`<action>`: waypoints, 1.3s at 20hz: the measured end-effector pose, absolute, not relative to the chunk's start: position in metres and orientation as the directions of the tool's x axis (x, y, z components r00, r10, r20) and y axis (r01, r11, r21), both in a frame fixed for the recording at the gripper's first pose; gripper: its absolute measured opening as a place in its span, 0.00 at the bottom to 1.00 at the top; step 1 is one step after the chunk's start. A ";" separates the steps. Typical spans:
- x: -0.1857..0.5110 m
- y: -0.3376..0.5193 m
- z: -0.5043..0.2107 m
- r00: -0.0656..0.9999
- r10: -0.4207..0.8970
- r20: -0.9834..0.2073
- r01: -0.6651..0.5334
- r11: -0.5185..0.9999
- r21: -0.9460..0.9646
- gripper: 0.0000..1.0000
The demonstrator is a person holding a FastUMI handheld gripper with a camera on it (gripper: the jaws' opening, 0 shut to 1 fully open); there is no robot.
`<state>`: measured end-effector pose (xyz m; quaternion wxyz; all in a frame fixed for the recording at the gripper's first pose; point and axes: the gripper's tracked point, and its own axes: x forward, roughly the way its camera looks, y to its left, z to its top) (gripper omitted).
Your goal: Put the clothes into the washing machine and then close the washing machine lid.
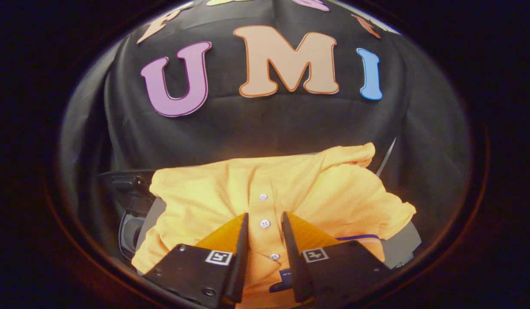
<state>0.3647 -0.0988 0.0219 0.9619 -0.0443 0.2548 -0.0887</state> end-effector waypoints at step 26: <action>0.372 0.029 0.141 0.981 0.024 -0.192 -0.031 0.999 -0.036 0.00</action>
